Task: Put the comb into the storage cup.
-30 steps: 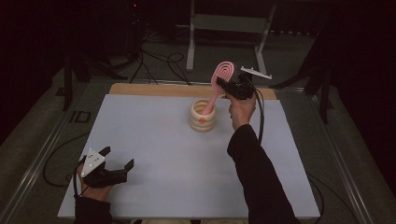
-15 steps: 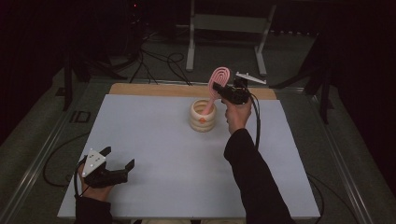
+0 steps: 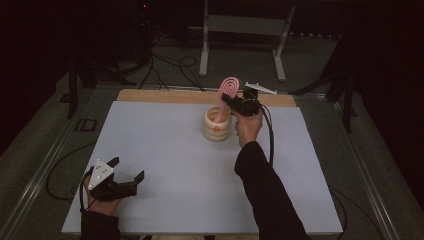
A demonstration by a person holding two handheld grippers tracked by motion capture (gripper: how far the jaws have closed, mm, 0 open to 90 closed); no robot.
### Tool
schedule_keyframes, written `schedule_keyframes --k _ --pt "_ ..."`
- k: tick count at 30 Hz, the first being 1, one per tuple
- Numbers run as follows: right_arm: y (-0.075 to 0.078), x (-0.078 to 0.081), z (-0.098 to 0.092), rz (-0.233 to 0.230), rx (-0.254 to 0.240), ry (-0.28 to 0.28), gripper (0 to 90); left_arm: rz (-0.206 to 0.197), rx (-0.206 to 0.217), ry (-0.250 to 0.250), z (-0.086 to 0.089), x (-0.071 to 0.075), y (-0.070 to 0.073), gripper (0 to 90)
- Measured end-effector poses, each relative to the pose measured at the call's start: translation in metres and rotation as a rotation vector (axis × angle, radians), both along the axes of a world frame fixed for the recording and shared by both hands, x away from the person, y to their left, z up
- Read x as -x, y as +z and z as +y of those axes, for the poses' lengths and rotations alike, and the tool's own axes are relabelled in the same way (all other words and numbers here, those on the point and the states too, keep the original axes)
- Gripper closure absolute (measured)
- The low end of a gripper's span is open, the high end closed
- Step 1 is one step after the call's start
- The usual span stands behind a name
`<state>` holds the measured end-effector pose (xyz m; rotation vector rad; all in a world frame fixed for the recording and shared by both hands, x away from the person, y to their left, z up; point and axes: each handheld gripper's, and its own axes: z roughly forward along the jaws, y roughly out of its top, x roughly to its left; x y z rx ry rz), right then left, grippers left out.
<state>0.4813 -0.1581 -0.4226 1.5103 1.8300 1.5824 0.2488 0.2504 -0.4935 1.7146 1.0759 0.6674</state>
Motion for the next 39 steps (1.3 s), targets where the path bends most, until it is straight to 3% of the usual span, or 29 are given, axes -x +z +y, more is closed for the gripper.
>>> schedule_keyframes --k 11,28,39 --pt "-0.007 0.002 0.008 0.01 0.029 0.003 63.3 -0.001 0.0 0.0 0.0 0.0 0.0 0.4" --pt "-0.014 0.003 0.003 0.031 0.001 -0.013 62.4 0.003 -0.004 -0.003 -0.002 0.0 -0.001 0.5" --pt "-0.013 0.003 -0.005 0.051 0.011 -0.012 53.9 0.005 -0.008 -0.007 -0.003 -0.001 -0.001 0.4"
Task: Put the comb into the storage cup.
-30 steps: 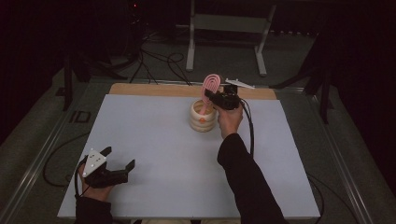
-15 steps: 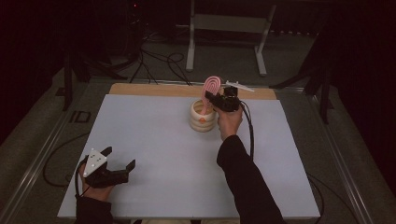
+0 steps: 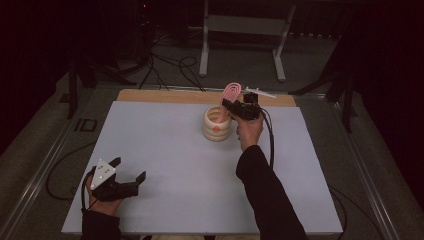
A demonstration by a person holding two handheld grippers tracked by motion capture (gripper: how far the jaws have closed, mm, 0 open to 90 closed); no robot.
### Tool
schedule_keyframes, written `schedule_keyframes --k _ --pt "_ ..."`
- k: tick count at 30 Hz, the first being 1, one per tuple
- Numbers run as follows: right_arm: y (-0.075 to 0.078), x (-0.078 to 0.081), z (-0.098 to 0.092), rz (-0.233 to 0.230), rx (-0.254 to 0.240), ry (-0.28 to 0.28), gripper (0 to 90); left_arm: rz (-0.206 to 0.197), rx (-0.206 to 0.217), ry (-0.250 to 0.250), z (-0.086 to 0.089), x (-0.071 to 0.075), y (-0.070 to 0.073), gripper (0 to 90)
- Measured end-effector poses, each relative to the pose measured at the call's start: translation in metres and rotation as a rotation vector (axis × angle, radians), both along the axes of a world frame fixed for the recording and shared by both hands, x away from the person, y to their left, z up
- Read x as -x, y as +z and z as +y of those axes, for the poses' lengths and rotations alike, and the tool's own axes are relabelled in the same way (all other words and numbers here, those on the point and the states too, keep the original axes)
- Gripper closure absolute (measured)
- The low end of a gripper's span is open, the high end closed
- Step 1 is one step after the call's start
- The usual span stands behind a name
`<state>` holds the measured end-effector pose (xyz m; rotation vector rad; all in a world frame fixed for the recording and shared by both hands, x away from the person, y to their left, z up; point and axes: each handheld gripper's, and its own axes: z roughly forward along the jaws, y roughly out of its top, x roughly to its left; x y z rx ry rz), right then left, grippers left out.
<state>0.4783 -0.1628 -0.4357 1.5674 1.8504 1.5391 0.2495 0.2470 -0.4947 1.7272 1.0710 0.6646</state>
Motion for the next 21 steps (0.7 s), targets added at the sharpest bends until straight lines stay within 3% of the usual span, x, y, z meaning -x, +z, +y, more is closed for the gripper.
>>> schedule_keyframes --k 6,11,15,18,21 --pt "0.0 0.001 -0.007 0.008 0.025 0.012 45.4 0.0 -0.002 -0.003 -0.001 0.0 0.0 0.5" --pt "0.002 0.003 -0.013 0.02 0.032 0.023 29.9 0.001 -0.003 -0.004 -0.001 0.0 0.0 0.5" --pt "0.003 0.004 -0.014 0.026 0.068 0.032 25.8 0.002 -0.003 -0.003 -0.002 0.0 0.0 0.5" --pt "0.003 0.006 -0.013 0.04 0.11 0.03 13.5 0.0 -0.003 -0.003 -0.002 0.0 0.0 0.4" --pt "0.003 0.007 -0.014 0.042 0.133 0.034 9.6 0.0 -0.003 -0.003 -0.002 -0.001 0.0 0.4"
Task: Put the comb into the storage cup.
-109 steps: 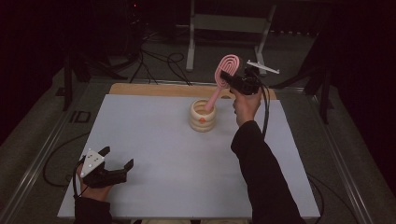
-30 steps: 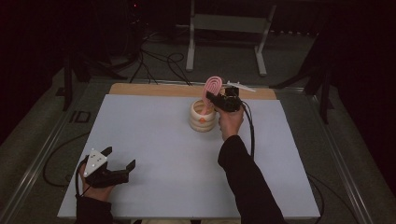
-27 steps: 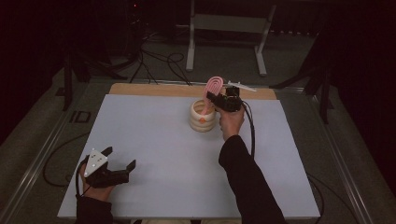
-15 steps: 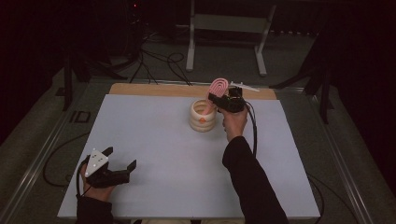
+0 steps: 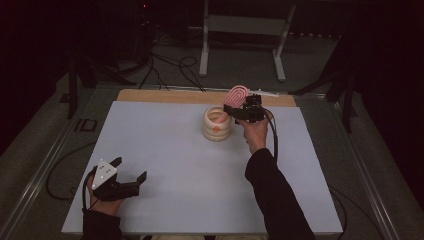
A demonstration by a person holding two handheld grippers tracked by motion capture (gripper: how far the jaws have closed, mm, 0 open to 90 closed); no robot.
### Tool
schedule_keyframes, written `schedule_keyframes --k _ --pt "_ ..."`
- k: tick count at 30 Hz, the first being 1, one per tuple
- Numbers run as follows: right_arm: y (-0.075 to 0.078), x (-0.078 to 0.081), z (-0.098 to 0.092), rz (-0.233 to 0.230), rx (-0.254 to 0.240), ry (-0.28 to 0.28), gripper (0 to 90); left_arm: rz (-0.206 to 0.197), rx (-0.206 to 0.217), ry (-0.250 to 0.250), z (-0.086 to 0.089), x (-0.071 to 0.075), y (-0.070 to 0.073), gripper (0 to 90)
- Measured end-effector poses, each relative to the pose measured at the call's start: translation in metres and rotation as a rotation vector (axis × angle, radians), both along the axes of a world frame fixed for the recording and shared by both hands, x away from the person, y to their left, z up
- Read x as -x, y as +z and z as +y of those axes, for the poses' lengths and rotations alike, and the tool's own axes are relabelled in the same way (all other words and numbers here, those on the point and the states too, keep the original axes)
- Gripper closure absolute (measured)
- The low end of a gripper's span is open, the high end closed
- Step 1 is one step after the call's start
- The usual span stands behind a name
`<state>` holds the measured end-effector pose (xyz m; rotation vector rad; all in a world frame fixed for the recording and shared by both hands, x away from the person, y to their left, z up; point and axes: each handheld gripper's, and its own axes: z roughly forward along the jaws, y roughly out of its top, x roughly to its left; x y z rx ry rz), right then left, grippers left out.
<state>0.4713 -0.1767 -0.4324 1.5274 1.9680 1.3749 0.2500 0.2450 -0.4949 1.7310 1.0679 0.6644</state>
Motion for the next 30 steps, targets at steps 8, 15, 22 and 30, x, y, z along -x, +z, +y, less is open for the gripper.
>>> schedule_keyframes --k 8,15,22,30 --pt "0.0 0.004 -0.004 -0.004 0.025 0.013 8.6 -0.001 0.001 0.0 0.0 0.0 0.0 0.4" --pt "0.001 0.011 -0.008 -0.018 0.072 0.034 8.7 -0.003 0.001 0.001 0.0 0.0 0.0 0.4" --pt "0.003 0.023 -0.014 -0.039 0.108 0.058 8.6 -0.006 0.002 0.006 0.0 -0.001 0.0 0.4" --pt "0.007 0.043 -0.018 -0.055 0.16 0.084 8.6 -0.01 0.003 0.013 0.001 -0.001 0.001 0.4"
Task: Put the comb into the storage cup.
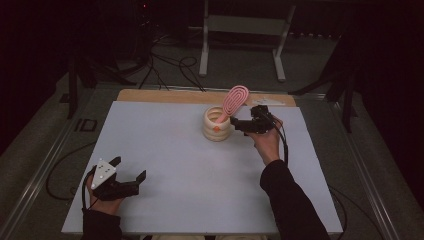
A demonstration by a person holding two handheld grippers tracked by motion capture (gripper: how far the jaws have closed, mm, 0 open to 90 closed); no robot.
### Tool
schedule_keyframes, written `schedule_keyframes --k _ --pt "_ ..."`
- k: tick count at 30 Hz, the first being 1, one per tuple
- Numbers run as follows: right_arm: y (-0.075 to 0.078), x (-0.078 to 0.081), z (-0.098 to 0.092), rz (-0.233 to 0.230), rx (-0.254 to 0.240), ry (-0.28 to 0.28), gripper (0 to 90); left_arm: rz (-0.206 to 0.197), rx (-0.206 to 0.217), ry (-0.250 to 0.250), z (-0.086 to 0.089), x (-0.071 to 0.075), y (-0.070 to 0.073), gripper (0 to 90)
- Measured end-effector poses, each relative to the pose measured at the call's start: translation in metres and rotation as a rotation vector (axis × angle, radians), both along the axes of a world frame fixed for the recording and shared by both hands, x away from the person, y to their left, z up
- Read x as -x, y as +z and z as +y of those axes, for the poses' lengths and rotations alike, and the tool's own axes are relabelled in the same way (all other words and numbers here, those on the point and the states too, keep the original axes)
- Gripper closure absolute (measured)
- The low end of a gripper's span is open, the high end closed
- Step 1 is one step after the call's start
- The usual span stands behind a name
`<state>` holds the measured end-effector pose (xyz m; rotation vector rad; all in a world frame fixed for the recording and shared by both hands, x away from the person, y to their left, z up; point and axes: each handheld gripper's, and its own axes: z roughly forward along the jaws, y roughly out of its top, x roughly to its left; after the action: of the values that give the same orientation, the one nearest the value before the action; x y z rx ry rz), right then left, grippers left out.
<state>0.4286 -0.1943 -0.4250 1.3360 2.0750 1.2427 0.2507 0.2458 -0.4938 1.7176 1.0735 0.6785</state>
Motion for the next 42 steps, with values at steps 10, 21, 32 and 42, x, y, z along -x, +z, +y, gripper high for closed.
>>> schedule_keyframes --k 10,21,32,42 --pt "0.0 0.035 -0.01 -0.056 0.072 0.043 8.7 -0.001 -0.003 0.003 0.0 0.0 0.0 0.4" --pt "-0.011 0.098 -0.039 -0.128 0.073 0.07 8.7 -0.018 -0.022 0.015 0.001 0.0 0.004 0.4" --pt "-0.031 0.151 -0.072 -0.207 0.044 0.022 8.9 -0.047 -0.01 0.038 0.01 0.001 0.01 0.4" --pt "-0.053 0.185 -0.086 -0.271 0.014 -0.025 9.0 -0.061 -0.008 0.037 0.013 0.002 0.011 0.3"
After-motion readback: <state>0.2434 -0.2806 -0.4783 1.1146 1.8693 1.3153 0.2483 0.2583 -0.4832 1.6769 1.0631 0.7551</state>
